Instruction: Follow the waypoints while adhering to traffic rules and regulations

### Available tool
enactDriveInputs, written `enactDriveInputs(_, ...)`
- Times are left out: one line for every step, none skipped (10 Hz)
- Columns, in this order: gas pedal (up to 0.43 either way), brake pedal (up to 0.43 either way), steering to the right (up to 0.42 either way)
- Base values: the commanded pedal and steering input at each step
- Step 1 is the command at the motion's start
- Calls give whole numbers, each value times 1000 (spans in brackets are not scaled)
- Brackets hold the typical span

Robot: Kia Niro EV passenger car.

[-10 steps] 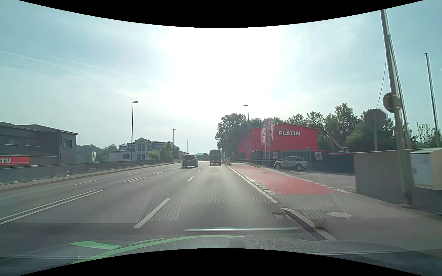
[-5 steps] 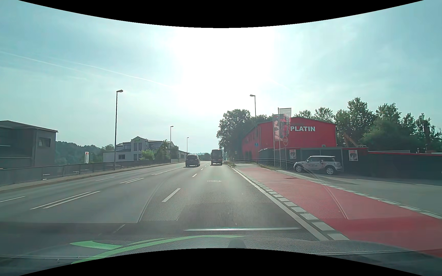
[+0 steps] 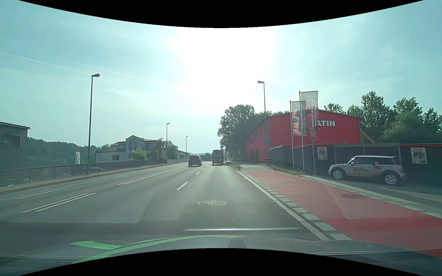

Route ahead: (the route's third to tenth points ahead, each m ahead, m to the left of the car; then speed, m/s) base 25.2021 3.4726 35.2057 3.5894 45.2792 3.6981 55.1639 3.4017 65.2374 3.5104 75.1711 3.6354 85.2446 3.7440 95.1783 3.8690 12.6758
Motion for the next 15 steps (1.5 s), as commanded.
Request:
enactDriveInputs(79,0,-3)
enactDriveInputs(79,0,-1)
enactDriveInputs(79,0,0)
enactDriveInputs(79,0,0)
enactDriveInputs(79,0,0)
enactDriveInputs(79,0,0)
enactDriveInputs(87,0,0)
enactDriveInputs(98,0,0)
enactDriveInputs(130,0,0)
enactDriveInputs(138,0,0)
enactDriveInputs(138,0,0)
enactDriveInputs(138,0,0)
enactDriveInputs(138,0,0)
enactDriveInputs(138,0,0)
enactDriveInputs(138,0,0)
